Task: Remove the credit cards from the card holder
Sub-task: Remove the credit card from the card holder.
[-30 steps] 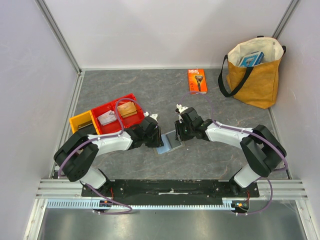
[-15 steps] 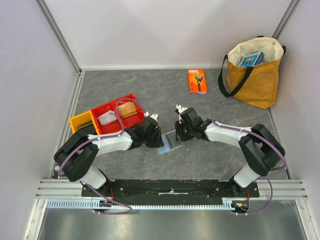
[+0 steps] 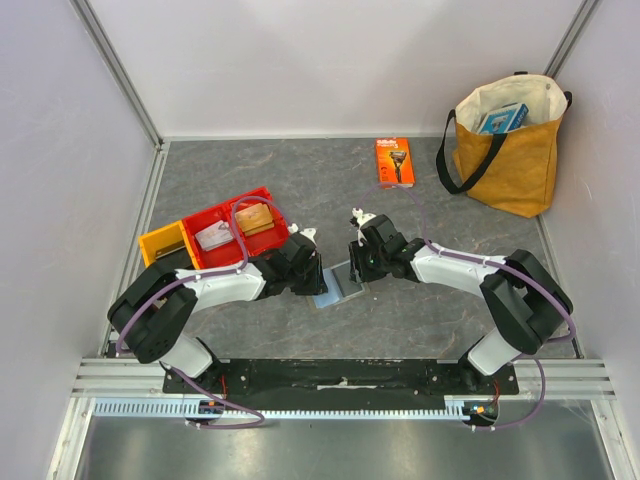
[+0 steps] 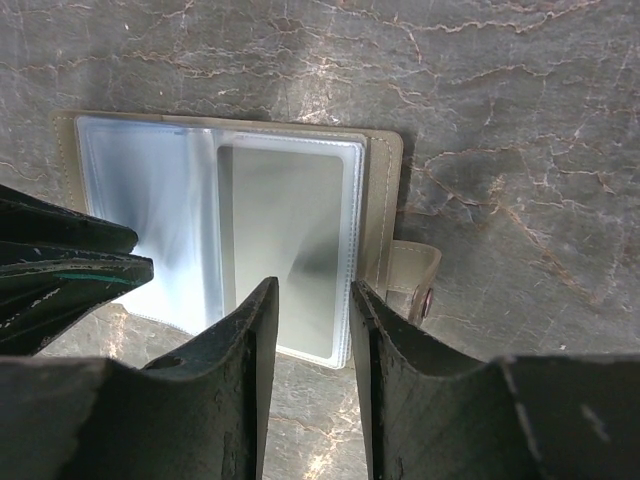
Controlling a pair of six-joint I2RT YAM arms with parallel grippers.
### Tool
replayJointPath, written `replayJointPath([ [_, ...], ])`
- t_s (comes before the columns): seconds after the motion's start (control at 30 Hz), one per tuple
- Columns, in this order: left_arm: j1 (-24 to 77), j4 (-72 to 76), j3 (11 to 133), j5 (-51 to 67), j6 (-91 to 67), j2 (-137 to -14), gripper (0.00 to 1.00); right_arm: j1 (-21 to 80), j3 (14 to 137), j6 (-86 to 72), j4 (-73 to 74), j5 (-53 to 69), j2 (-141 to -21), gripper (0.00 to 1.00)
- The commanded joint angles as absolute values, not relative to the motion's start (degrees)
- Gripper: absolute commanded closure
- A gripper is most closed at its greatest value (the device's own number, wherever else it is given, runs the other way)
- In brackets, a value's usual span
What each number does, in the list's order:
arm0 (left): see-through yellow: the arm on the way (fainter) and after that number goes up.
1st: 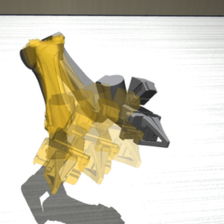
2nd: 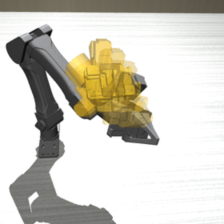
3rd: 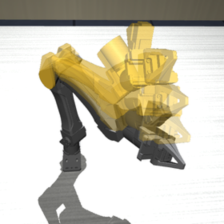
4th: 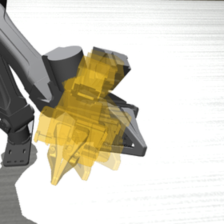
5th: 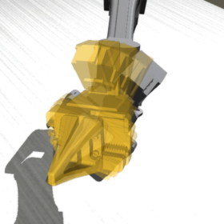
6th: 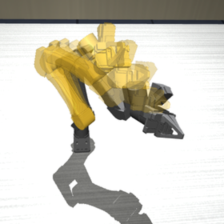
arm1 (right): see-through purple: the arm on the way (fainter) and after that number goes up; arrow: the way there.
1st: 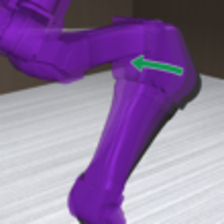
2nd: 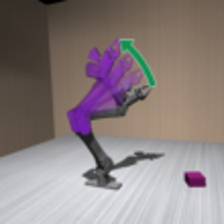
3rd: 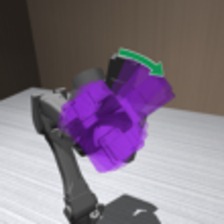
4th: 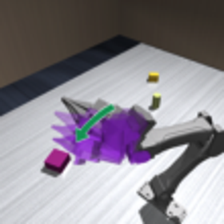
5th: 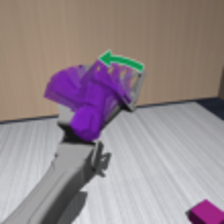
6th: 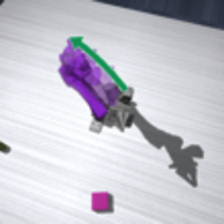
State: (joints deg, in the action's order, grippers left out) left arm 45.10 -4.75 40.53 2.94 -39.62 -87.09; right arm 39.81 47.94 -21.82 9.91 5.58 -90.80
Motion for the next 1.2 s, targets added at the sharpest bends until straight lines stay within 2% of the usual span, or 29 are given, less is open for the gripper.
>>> replayJointPath([
  [0.0, 45.5, -7.5, 41.6, 2.1, -37.5, -88.0, 0.71, 40.1, 49.7, -21.4, 8.0, 5.6, -90.4, 0.59],
  [0.4, 45.5, -7.5, 41.6, 2.2, -37.4, -88.2, 0.71, 40.1, 49.5, -21.2, 7.6, 6.0, -92.0, 0.63],
  [1.17, 45.5, -7.5, 41.5, 2.0, -37.1, -88.4, 0.71, 40.2, 49.6, -20.7, 8.2, 5.2, -93.1, 0.62],
])
